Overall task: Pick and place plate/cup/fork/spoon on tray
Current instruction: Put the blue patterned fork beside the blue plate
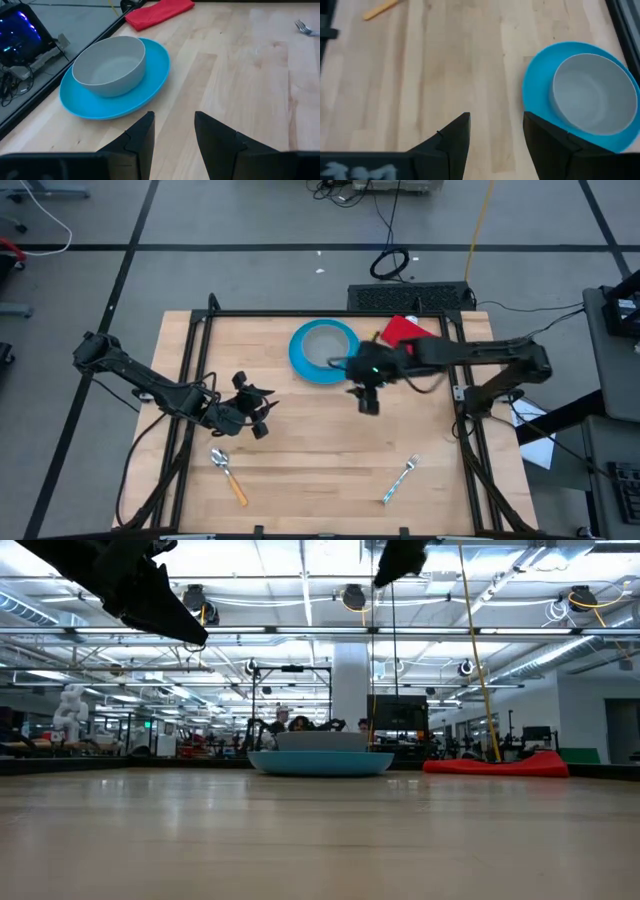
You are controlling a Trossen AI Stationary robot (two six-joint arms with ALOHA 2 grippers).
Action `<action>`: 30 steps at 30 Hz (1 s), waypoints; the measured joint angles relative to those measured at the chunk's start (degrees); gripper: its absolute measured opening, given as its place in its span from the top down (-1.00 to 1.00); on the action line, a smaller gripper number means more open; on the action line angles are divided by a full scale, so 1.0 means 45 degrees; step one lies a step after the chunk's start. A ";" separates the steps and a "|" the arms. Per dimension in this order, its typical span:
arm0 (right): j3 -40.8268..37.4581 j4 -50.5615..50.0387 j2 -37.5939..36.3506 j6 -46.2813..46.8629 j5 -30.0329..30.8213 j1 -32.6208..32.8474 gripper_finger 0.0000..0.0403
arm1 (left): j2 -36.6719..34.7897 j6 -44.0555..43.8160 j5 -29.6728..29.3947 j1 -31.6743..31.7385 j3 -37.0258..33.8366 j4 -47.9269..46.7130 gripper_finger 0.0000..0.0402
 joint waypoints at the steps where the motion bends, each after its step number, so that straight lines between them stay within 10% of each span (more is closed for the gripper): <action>1: 0.0000 -0.0173 -0.0211 0.0262 0.0176 0.0278 0.15 | 0.0000 0.0000 0.0001 0.0000 0.0000 0.0051 0.28; 30: -0.1019 -0.2345 -0.1240 0.6419 0.2966 0.7269 0.15 | 0.0000 -0.0126 0.0439 -0.0024 0.0000 0.0249 0.28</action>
